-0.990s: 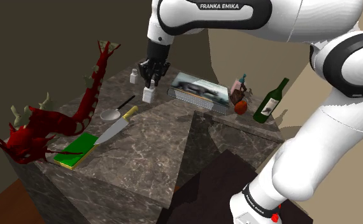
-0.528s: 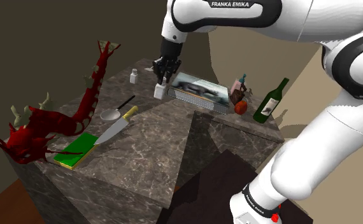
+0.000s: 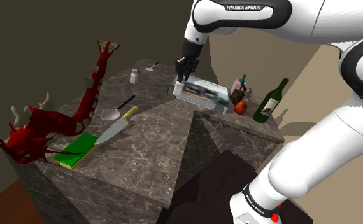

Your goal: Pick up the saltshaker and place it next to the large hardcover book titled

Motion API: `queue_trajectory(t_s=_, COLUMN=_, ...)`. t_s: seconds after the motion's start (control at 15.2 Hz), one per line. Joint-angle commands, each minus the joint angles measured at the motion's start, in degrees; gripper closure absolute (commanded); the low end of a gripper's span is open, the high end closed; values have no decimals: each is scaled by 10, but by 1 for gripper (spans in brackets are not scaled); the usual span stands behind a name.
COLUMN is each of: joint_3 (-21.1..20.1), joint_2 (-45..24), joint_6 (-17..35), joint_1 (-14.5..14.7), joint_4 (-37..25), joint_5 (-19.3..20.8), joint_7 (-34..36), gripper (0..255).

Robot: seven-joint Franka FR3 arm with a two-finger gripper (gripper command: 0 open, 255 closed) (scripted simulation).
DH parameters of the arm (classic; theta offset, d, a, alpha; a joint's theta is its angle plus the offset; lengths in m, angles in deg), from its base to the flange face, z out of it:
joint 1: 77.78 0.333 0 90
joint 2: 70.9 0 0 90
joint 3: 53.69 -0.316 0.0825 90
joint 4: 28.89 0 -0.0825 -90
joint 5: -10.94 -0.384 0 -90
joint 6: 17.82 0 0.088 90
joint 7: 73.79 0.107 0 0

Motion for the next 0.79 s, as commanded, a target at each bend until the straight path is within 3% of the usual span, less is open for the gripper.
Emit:
queue_trajectory(t_s=0.0, joint_3=17, joint_2=9, joint_6=4, joint_1=-13, joint_4=13, joint_5=1, joint_7=-31, gripper=255)
queue_trajectory(t_s=0.73, joint_3=106, joint_2=7, joint_6=1, joint_1=-80, joint_4=10, joint_5=13, joint_7=-183, gripper=255)
